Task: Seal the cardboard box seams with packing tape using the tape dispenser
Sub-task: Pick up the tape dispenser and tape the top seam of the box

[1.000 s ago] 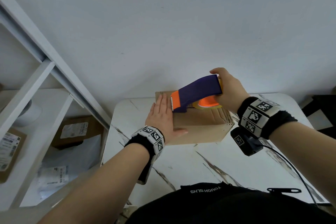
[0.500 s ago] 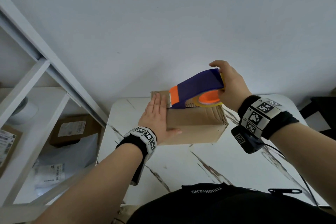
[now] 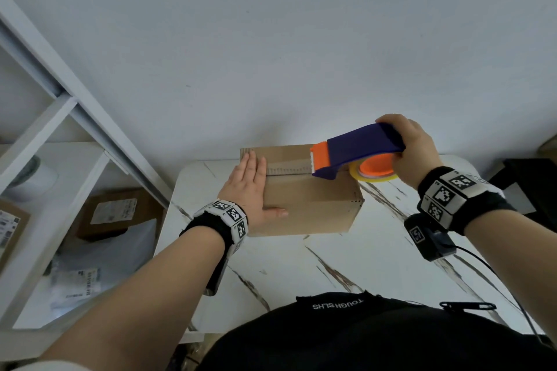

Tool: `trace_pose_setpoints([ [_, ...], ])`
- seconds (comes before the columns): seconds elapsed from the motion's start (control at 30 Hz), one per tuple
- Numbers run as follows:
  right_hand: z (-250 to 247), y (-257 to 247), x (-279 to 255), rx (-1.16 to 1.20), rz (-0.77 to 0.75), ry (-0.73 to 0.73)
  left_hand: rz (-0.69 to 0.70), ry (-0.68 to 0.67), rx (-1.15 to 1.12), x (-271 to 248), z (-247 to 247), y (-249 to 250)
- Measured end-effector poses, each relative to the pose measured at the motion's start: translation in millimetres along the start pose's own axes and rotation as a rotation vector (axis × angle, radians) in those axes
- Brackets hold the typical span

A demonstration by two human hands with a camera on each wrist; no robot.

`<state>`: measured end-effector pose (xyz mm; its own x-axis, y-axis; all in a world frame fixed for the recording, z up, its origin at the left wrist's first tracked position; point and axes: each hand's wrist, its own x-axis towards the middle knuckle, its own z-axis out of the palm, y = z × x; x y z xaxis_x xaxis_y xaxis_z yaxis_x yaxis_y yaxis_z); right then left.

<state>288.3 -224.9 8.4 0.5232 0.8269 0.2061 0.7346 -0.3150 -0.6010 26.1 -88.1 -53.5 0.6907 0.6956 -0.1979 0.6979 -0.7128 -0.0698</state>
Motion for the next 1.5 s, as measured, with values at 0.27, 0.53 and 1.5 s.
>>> trace_pose_setpoints([
  [0.27, 1, 0, 5, -0.011, -0.030, 0.002, -0.019, -0.030, -0.038, -7, -10, 5],
  [0.53, 2, -5, 7, -0.053, -0.048, -0.006, 0.059, 0.027, -0.063, -11, -12, 29],
  [1.5, 53, -77, 11, -0.003, -0.161, -0.109, 0.094, 0.010, -0.089, -17, -14, -14],
])
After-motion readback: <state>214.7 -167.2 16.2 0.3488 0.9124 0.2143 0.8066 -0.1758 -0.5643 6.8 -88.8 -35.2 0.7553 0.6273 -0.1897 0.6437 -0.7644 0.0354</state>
